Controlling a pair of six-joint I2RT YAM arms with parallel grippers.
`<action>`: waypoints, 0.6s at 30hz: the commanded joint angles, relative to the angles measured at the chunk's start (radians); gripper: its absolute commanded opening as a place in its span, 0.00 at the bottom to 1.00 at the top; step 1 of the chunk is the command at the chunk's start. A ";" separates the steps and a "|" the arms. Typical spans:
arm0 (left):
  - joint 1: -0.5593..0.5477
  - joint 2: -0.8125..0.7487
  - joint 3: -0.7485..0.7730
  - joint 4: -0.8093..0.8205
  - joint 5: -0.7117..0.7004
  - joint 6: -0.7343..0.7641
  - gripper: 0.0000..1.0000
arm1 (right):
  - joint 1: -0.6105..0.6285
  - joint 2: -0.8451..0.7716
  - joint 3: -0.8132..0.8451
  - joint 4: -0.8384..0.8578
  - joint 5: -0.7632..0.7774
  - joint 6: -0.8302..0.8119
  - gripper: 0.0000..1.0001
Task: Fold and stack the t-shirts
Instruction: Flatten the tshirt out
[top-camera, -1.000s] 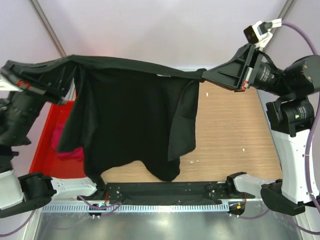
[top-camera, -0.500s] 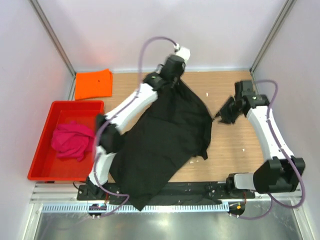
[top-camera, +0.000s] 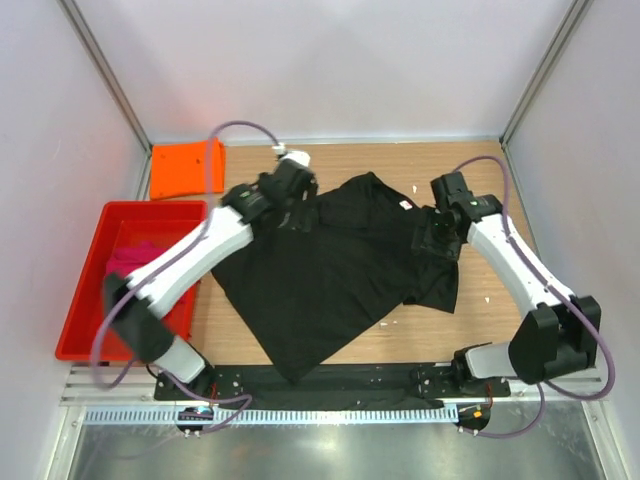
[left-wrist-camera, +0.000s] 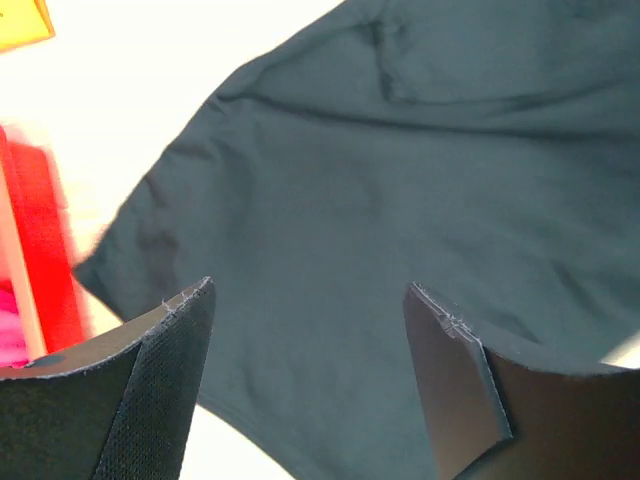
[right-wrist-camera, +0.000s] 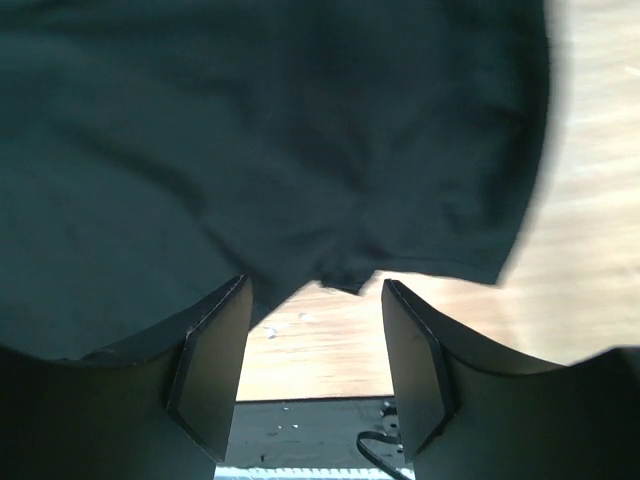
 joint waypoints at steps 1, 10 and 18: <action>-0.004 -0.153 -0.244 0.028 0.102 -0.145 0.76 | 0.052 0.062 0.017 0.114 -0.090 -0.047 0.61; 0.022 -0.064 -0.416 0.111 0.133 -0.203 0.70 | 0.058 0.321 0.127 0.221 -0.054 -0.068 0.60; 0.059 0.174 -0.278 0.121 0.090 -0.163 0.69 | 0.052 0.513 0.250 0.209 0.123 -0.108 0.59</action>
